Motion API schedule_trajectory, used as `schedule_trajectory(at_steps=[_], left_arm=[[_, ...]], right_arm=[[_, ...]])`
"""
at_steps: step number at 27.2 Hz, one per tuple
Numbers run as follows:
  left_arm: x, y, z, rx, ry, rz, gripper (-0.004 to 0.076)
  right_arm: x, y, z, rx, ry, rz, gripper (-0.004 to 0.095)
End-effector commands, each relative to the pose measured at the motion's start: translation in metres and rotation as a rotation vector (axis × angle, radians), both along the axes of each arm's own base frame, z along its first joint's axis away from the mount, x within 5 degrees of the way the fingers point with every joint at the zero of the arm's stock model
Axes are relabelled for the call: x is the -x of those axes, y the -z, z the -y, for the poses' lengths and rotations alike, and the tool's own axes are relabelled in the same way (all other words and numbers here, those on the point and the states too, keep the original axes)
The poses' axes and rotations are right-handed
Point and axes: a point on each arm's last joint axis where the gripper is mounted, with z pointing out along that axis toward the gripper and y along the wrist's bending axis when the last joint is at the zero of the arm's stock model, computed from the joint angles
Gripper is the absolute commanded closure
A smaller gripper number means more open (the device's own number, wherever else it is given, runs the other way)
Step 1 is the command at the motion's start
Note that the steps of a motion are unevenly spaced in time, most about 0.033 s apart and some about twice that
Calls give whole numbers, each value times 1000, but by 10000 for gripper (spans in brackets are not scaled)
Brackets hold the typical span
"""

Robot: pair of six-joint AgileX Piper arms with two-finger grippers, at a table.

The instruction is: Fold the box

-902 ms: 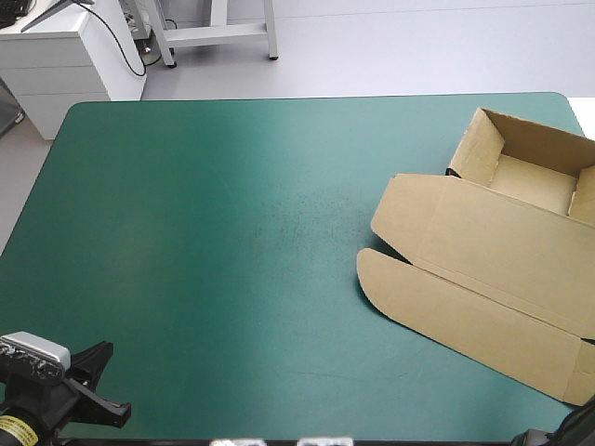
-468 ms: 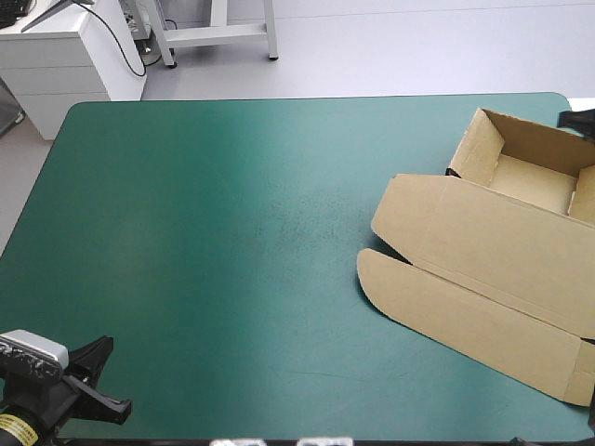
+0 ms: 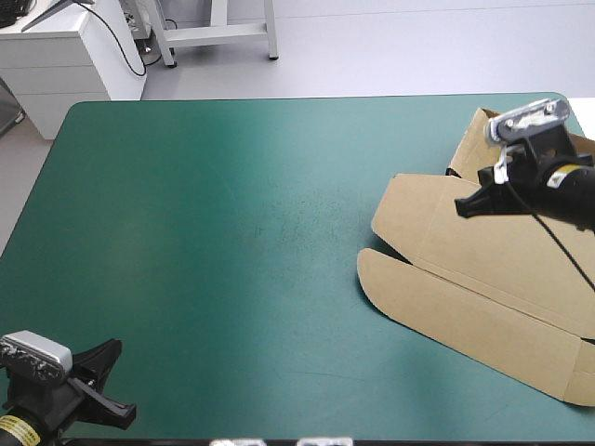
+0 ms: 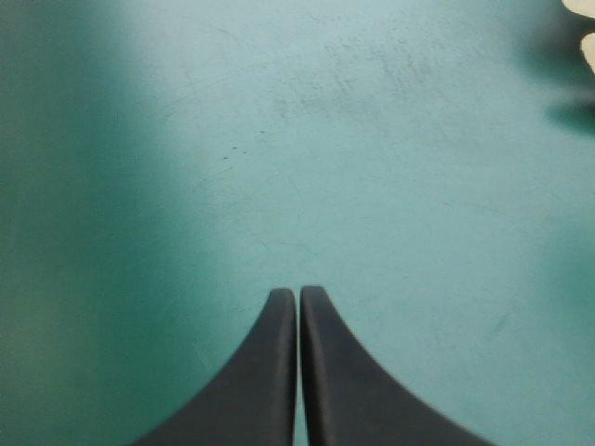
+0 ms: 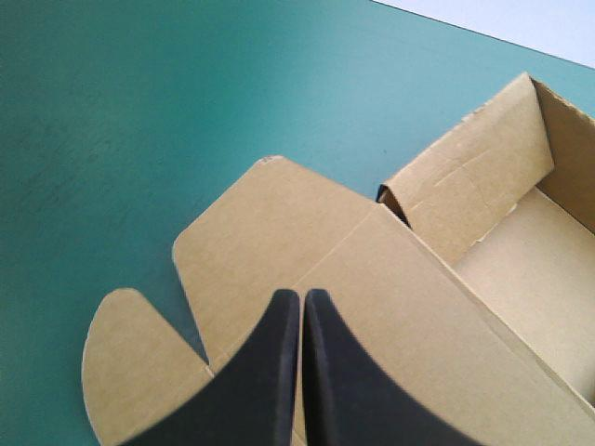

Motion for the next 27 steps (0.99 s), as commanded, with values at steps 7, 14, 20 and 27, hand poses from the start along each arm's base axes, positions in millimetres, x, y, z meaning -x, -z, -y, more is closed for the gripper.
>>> schedule_trajectory(at_steps=[7,14,20,27], left_arm=[[8,-13,1,55,55,123,731],[13,-13,-1,53,60,151,731],[21,-4,-4,64,65,172,731],[32,3,-9,80,66,211,731]], right_arm=[[75,28,2,-6,8,268,910],[119,62,6,-28,29,386,910],[162,96,9,-32,23,476,910],[186,116,10,-90,38,531,929]])
